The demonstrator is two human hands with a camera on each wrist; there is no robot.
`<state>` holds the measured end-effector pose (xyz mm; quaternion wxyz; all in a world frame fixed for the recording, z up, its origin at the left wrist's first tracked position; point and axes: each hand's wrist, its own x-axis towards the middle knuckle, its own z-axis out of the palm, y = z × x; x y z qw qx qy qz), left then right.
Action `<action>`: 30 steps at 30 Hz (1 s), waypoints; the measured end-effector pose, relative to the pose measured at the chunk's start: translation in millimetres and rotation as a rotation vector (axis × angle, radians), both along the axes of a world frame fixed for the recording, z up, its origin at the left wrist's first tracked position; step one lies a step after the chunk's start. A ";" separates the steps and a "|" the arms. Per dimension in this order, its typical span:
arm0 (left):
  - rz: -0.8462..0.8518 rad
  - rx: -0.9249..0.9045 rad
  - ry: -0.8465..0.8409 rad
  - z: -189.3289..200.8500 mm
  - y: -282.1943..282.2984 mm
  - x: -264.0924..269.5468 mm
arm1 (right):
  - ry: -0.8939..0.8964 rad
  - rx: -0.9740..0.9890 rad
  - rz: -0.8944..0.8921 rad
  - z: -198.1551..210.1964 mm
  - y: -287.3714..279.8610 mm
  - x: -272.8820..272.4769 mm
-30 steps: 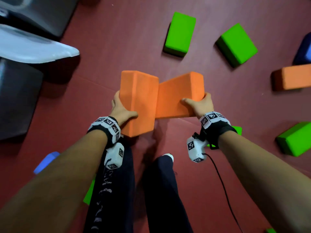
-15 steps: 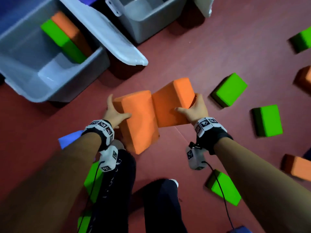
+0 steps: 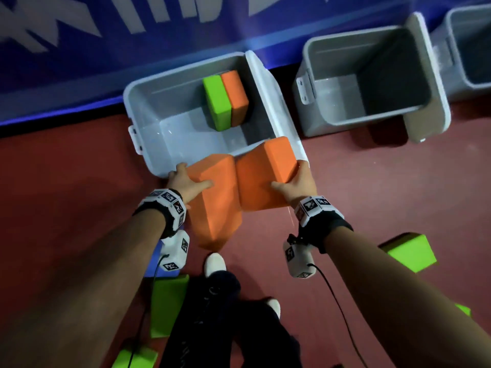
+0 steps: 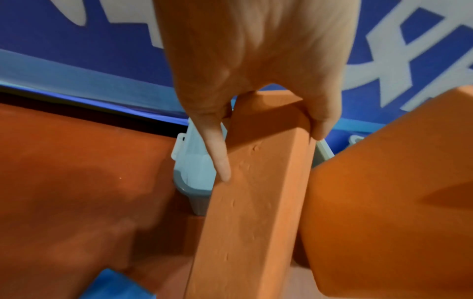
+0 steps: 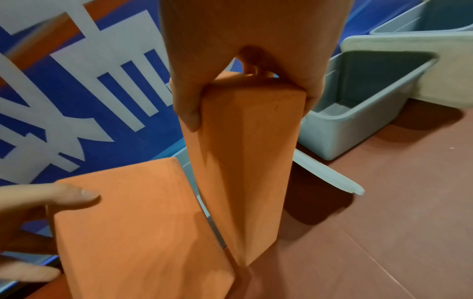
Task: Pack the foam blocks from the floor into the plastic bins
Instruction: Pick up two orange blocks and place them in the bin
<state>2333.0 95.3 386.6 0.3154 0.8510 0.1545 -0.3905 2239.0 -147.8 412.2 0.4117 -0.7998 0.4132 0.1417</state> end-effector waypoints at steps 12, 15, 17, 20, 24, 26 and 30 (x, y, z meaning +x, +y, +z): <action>0.253 0.141 -0.217 14.3 47.8 122.7 | -0.011 -0.041 0.151 -6.9 15.1 164.7; 0.334 0.175 -0.269 10.5 42.2 142.2 | 0.015 -0.026 0.193 -15.4 14.8 192.4; 0.441 0.170 -0.277 1.2 38.8 156.8 | 0.026 -0.017 0.235 -27.1 18.1 213.5; 0.573 0.179 -0.250 -14.7 26.6 166.2 | 0.042 -0.018 0.279 -43.4 25.3 232.2; 0.645 0.192 -0.211 -41.4 19.0 175.5 | 0.048 0.020 0.300 -70.1 37.4 249.0; 0.600 0.205 -0.155 -54.6 17.0 180.8 | 0.031 0.035 0.276 -85.1 46.3 257.2; 0.580 0.166 -0.154 -97.6 18.7 195.6 | 0.067 -0.010 0.283 -126.1 66.5 279.7</action>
